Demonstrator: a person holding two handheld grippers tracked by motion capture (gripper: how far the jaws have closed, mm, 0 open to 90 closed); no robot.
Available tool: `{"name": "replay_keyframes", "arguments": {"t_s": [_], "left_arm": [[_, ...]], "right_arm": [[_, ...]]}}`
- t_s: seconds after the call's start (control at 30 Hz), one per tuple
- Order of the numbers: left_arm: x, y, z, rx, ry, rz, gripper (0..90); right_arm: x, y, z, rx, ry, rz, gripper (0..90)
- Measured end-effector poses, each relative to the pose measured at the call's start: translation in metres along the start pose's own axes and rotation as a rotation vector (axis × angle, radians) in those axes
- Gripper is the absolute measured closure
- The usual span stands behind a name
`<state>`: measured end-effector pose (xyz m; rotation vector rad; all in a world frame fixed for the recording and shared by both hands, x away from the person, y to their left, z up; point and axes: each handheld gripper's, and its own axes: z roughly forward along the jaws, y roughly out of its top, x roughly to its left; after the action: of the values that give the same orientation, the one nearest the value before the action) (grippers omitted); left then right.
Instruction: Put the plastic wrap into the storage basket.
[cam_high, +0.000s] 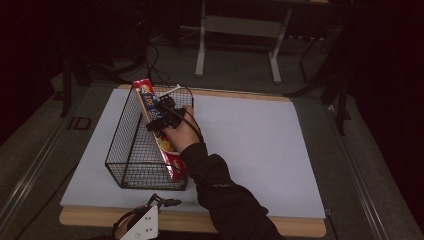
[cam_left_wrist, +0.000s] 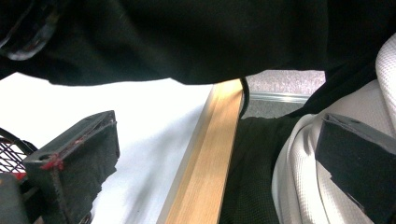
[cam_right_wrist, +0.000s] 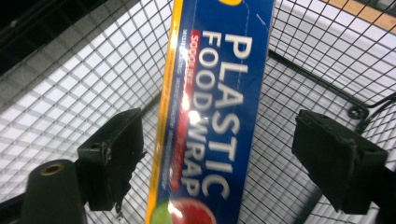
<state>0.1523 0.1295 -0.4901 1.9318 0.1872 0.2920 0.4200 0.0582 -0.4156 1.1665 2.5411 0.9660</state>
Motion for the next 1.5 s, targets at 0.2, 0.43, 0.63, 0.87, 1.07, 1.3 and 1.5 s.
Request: {"name": "replay_keyframes", "arguments": {"t_s": [0.2, 0.43, 0.63, 0.87, 1.07, 1.3, 1.5], "left_arm": [[0.001, 0.0, 0.001, 0.006, 0.002, -0.001, 0.1], [0.001, -0.001, 0.003, 0.015, 0.005, -0.002, 0.2], [0.001, -0.001, 0.003, 0.018, 0.008, -0.004, 0.1], [0.001, -0.002, 0.004, 0.022, 0.01, -0.003, 0.2], [0.001, -0.002, 0.005, 0.026, 0.01, -0.003, 0.1], [0.001, -0.002, 0.004, 0.028, 0.011, 0.0, 0.1], [0.001, -0.002, 0.005, 0.029, 0.012, 0.004, 0.1]], "right_arm": [[-0.009, -0.008, -0.018, -0.027, 0.042, -0.037, 13.3], [-0.022, -0.018, -0.04, -0.047, 0.056, -0.052, 13.0], [-0.033, -0.026, -0.055, -0.079, 0.057, -0.048, 13.1], [-0.041, -0.042, -0.063, -0.091, 0.07, -0.032, 13.5], [-0.049, -0.056, -0.07, -0.102, 0.068, -0.028, 13.7], [-0.061, -0.076, -0.082, -0.13, 0.049, -0.02, 14.2], [-0.078, -0.098, -0.092, -0.149, 0.051, 0.012, 14.2]]}}
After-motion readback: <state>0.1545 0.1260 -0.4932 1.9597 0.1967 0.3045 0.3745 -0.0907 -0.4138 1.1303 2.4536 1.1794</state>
